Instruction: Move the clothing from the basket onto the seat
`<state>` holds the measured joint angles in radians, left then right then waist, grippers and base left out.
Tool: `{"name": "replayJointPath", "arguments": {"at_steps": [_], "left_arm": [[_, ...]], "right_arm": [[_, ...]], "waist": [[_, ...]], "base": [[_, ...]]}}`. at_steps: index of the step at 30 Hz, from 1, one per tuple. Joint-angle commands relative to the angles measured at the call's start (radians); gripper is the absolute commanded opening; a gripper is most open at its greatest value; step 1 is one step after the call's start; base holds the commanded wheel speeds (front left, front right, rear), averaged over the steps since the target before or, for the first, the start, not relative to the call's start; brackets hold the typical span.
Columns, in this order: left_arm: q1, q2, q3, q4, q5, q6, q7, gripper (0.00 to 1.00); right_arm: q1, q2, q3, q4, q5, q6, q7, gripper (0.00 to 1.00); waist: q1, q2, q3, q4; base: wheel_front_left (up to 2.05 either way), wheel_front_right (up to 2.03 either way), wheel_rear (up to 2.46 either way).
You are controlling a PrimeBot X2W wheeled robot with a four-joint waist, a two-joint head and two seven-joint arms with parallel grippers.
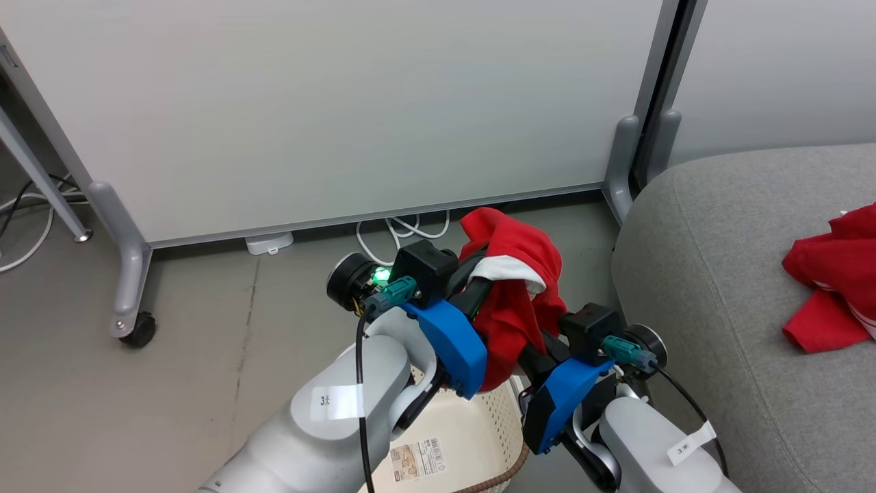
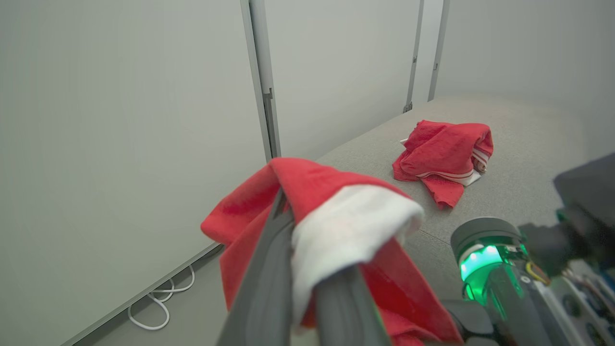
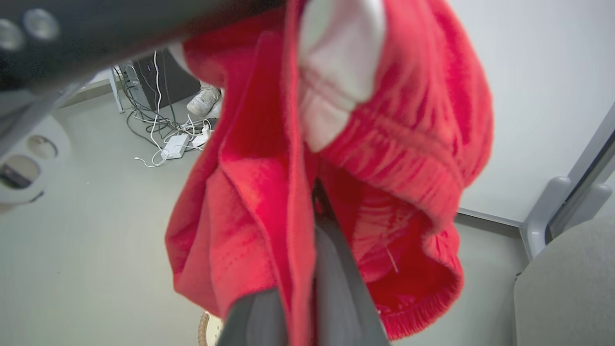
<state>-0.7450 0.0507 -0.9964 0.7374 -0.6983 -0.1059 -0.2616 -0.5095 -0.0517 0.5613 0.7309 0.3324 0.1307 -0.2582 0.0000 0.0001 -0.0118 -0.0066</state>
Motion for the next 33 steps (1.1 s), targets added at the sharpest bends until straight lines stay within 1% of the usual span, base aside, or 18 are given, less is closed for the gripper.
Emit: {"name": "replayJointPath", "arguments": {"at_steps": [1,10,11,12,13,14,15,16,17,18,22,26,33], "left_arm": [[-0.006,0.0,0.001,0.002,-0.004,0.005,-0.005,0.0],[-0.002,0.0,0.007,0.001,0.003,0.006,-0.005,0.0],[-0.001,0.0,0.008,0.001,0.004,0.006,-0.005,0.11],[-0.001,0.0,0.008,0.001,0.004,0.006,-0.005,0.11],[0.0,0.0,0.01,0.002,0.006,0.007,-0.005,0.49],[0.0,0.0,0.01,0.002,0.006,0.007,-0.005,0.49],[0.001,0.0,0.012,0.002,0.007,0.007,-0.005,0.75],[0.003,0.0,0.012,0.003,0.006,0.006,-0.005,0.87],[0.006,0.0,0.012,0.003,0.005,0.005,-0.005,0.95],[0.008,0.0,0.013,0.003,0.003,0.004,-0.005,1.0],[0.025,0.0,0.031,-0.007,0.005,0.007,-0.005,1.0],[0.067,0.003,0.07,-0.037,0.025,0.006,-0.005,1.0],[0.203,0.052,0.191,-0.163,0.098,0.006,-0.005,1.0]], "right_arm": [[-0.016,0.002,0.005,0.006,0.005,0.0,-0.007,0.0],[-0.019,0.002,-0.003,-0.001,0.006,0.0,-0.008,0.0],[-0.017,0.002,-0.005,-0.003,0.005,0.0,-0.008,0.0],[-0.017,0.002,-0.005,-0.003,0.005,0.0,-0.008,0.0],[-0.013,0.002,-0.007,-0.007,0.002,0.0,-0.008,0.0],[-0.013,0.002,-0.007,-0.007,0.002,0.0,-0.008,0.0],[-0.012,0.002,-0.008,-0.008,0.001,0.0,-0.008,0.0],[-0.011,0.002,-0.008,-0.009,0.0,0.0,-0.008,0.0],[-0.01,0.002,-0.009,-0.01,-0.002,0.0,-0.008,0.0],[-0.009,0.002,-0.009,-0.011,-0.003,0.0,-0.008,0.0],[-0.003,0.002,-0.017,-0.014,-0.008,0.0,-0.008,0.0],[0.0,0.002,-0.027,-0.014,-0.017,0.0,-0.008,0.0],[0.007,0.002,-0.039,-0.021,-0.022,0.0,-0.008,0.0]], "waist": [[0.0,-0.0001,0.0,-0.003],[0.0,-0.0001,0.0,-0.008],[0.0,-0.0001,-0.001,-0.008],[0.0,-0.0001,-0.001,-0.008],[0.0,-0.0001,-0.001,-0.008],[0.0,-0.0001,-0.001,-0.008],[0.0,-0.0001,-0.001,-0.009],[0.0,-0.0001,-0.001,-0.009],[0.0,-0.0001,-0.001,-0.009],[0.0,-0.0001,-0.001,-0.009],[0.0,-0.0001,0.002,-0.008],[0.0,-0.0001,0.006,-0.005],[0.0,-0.0001,0.015,0.0]], "base": [[0.0,0.0,0.0],[0.0,0.0,0.0],[0.0,0.0,0.0],[0.0,0.0,0.0],[0.0,0.0,0.0],[0.0,0.0,0.0],[0.0,0.0,0.0],[0.0,0.0,0.0],[0.0,0.0,0.0],[0.0,0.0,0.0],[0.0,0.0,0.0],[0.0,0.0,0.0],[0.0,0.0,0.0]]}}
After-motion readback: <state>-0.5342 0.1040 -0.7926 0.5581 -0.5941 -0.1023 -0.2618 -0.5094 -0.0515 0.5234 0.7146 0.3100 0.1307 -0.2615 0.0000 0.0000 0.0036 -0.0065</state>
